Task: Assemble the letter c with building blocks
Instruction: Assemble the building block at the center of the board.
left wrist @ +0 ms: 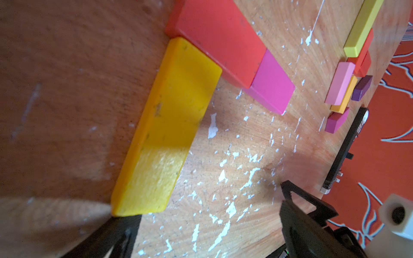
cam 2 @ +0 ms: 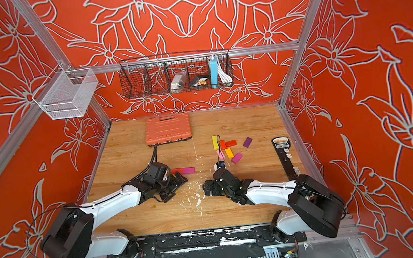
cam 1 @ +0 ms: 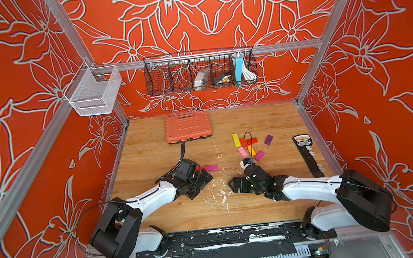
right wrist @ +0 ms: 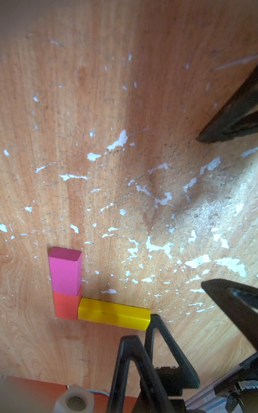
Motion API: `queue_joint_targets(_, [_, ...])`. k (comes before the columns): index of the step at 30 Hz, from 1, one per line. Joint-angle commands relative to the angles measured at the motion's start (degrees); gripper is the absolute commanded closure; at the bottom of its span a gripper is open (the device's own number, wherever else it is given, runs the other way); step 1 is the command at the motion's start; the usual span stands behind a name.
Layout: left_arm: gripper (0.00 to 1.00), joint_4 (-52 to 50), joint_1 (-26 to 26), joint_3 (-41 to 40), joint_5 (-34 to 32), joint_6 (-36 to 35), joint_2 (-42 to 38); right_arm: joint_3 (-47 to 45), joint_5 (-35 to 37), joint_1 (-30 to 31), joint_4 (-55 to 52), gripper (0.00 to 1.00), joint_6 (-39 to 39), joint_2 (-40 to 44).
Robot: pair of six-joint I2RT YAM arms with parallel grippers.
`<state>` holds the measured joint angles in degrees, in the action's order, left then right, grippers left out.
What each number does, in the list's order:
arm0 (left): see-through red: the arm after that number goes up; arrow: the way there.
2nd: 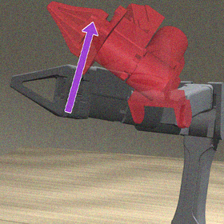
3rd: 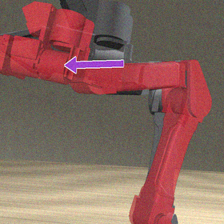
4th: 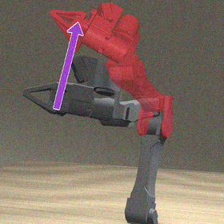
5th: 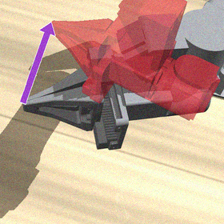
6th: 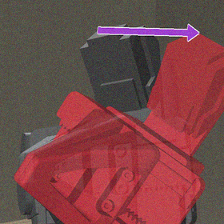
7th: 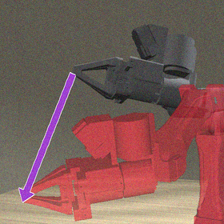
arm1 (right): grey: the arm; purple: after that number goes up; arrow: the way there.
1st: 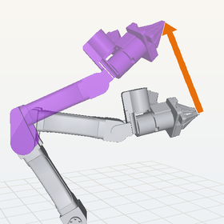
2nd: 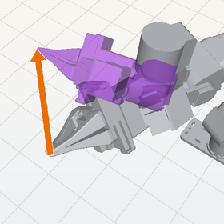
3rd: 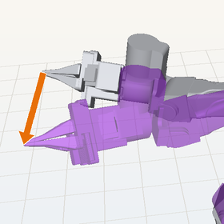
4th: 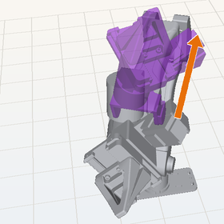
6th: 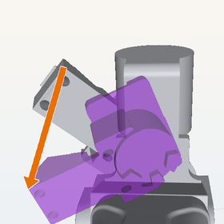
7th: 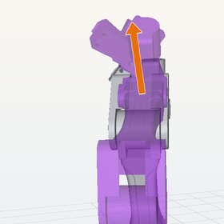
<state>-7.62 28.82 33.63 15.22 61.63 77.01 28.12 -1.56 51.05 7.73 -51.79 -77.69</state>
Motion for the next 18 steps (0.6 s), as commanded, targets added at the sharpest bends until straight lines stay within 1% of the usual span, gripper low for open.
queue_joint_targets(1, [0.02, -0.38, -0.34, 0.17, 0.36, 0.36, -0.9, 1.05, -0.76, 0.17, -1.56, 0.03, -0.04, -0.33])
queue_joint_targets(4, [0.02, -2.05, -0.34, 0.23, 0.51, 0.16, -3.16, 1.17, -0.17, 0.13, -3.09, 0.03, 0.0, 1.76])
queue_joint_targets(7, [0.01, -4.33, -0.34, 0.45, 0.43, -0.23, -6.29, 1.63, 1.5, 0.15, -6.52, 0.02, 0.41, 5.98])
queue_joint_targets(10, [0.01, -7.03, -0.42, 1.48, -0.25, -1.12, -8.77, 3.62, 3.84, -0.31, -11.61, 0.02, 1.82, 10.56])
queue_joint_targets(13, [0.02, -10.0, -1.1, 3.66, -0.81, -3.12, -9.87, 7.42, 5.59, -1.29, -19.38, 0.02, 3.61, 13.96])
queue_joint_targets(16, [0.02, -12.78, -3.62, 6.69, -0.73, -6.26, -9.27, 12.37, 5.55, -2.93, -26.47, 0.02, 5.13, 14.83])
queue_joint_targets(18, [0.01, -13.8, -6.83, 8.76, 1.22, -8.46, -7.61, 15.94, 4.47, -3.82, -30.06, 0.02, 6.16, 13.68])
